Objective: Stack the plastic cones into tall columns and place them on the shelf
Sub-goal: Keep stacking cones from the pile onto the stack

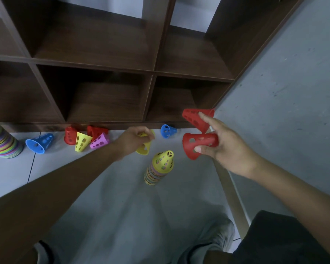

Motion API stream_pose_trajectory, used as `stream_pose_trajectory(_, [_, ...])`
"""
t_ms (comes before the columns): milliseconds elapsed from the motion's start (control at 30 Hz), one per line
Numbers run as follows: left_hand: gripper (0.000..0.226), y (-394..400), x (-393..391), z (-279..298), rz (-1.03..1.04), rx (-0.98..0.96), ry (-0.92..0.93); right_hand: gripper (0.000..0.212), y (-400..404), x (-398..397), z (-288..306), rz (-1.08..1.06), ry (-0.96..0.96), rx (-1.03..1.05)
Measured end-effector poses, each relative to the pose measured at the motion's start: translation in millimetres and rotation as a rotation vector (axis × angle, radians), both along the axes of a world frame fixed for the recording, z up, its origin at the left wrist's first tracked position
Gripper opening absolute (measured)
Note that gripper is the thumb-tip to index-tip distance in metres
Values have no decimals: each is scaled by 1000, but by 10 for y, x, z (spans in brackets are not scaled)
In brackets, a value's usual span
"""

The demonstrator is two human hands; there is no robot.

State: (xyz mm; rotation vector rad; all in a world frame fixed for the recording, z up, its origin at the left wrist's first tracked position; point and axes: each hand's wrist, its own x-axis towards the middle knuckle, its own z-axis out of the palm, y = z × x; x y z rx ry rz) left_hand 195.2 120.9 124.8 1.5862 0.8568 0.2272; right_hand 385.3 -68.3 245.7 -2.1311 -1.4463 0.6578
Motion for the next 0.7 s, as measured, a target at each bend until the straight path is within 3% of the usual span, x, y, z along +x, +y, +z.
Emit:
stream_pose_trajectory(133, [14,51,-2,77,133,-135,-136,96,102,-181,-135,34,-85,-8])
stream_pose_trajectory(300, [21,96,-16,174,266,-365,-286,101,180,-380,-245,53,-58,-44])
stream_pose_trajectory(400, [43,82,-12,242,320,-523,-384,107,195,-409,-307,26,33,-44])
stream_pose_trajectory(500, [50,66,35,305,350,-594,-437,109,200,-392,-349,-59,227,-8])
stream_pose_trajectory(633, [49,49,116,348,373,-658,-475,69,230,-348,-367,-262,438,121])
stream_pose_trajectory(700, [42,21,147,367,370,-698,-536,42,253,-288,-366,-390,426,215])
